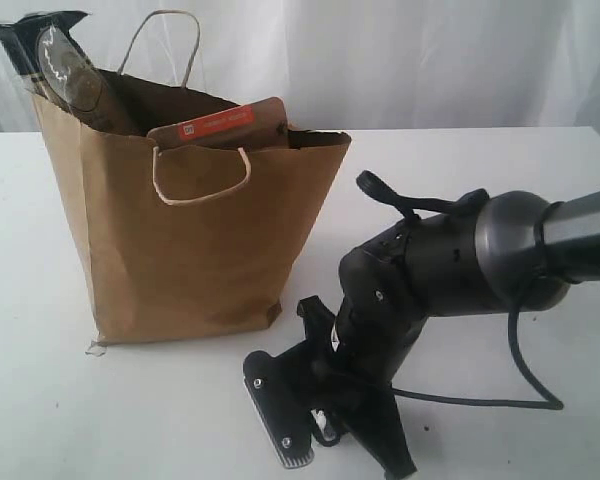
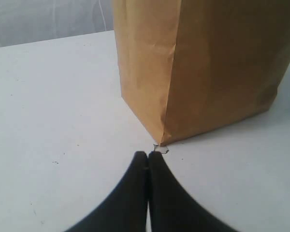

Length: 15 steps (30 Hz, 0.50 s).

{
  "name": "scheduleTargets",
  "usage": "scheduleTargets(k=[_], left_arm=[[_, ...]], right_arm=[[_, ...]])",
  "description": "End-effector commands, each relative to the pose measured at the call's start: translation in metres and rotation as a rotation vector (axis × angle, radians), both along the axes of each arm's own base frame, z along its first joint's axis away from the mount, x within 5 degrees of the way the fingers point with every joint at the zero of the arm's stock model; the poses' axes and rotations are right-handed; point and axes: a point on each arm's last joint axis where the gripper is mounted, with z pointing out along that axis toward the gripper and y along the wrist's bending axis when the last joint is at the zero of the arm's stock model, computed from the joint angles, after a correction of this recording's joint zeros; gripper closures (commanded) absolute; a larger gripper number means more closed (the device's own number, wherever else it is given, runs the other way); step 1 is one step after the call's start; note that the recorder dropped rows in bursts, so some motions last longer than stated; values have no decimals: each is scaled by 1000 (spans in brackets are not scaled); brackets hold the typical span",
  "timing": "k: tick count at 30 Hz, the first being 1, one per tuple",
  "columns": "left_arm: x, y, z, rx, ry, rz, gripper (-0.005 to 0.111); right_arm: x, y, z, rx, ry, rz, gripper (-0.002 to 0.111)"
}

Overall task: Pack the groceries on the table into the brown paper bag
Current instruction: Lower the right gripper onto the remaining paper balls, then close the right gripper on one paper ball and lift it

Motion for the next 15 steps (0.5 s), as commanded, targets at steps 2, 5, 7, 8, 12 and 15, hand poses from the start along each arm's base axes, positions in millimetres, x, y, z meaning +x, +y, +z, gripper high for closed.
scheduleTargets(k=[2,5,7,8,12,15], left_arm=[[0,0,-1,-10,4,5,107],[0,0,-1,-10,4,5,107],[0,0,-1,-10,4,5,107],[0,0,-1,-10,4,5,107],[0,0,-1,-10,4,5,107],[0,0,-1,-10,4,5,107]], right_arm=[[3,-1,3,21,8,-119,108],[8,-8,15,54,-3,-264,108],[11,-14,27,82,-26,-346,108],[13,-18,33,98,-39,-387,108],[14,-31,65,195,-66,-568,108],[8,-37,91,290,-79,-677,108]])
